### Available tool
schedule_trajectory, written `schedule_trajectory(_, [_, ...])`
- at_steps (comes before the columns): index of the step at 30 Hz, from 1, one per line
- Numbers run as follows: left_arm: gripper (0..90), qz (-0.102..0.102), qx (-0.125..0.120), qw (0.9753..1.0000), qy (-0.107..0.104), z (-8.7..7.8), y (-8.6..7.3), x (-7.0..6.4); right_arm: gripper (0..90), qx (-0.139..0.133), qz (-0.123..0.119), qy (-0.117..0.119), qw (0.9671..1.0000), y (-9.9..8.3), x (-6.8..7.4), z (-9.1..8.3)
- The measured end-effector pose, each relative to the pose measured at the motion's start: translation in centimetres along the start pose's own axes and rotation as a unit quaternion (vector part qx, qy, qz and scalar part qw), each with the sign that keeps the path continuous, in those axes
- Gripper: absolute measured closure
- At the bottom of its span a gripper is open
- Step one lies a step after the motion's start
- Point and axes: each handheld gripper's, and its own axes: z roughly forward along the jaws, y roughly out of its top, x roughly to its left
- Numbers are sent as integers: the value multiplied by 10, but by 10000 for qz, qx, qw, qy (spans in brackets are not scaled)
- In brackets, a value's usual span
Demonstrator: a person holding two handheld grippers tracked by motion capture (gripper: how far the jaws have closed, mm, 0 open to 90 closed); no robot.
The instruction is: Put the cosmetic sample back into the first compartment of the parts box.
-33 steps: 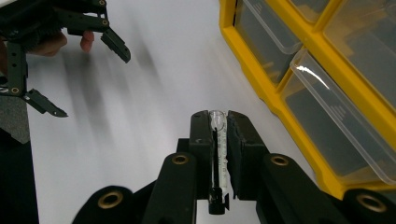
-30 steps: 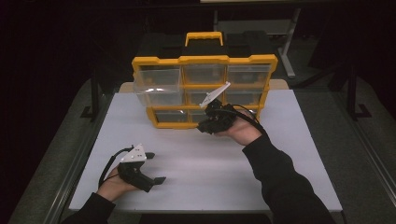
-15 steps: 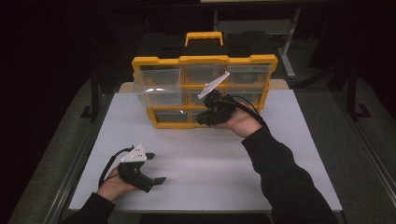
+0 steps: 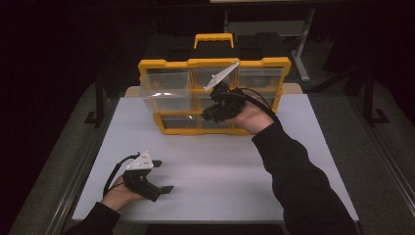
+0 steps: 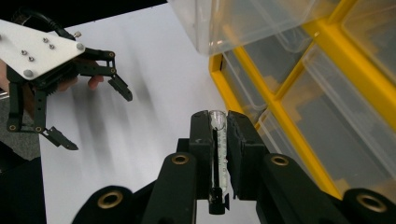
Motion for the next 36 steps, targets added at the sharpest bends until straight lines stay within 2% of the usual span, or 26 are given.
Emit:
schedule_trajectory(10, [0,-26,-13,10000,12,0,0,0,796,-119,-59,2,9999,15,-3,-11])
schedule_trajectory(21, [0,-48,-22,10000,17,-1,0,0,796,-149,-76,-121,9998,34,-7,-23])
schedule_trajectory(36, [0,-23,-18,10000,-2,-1,0,0,796,-370,-139,-199,9990,59,-8,-43])
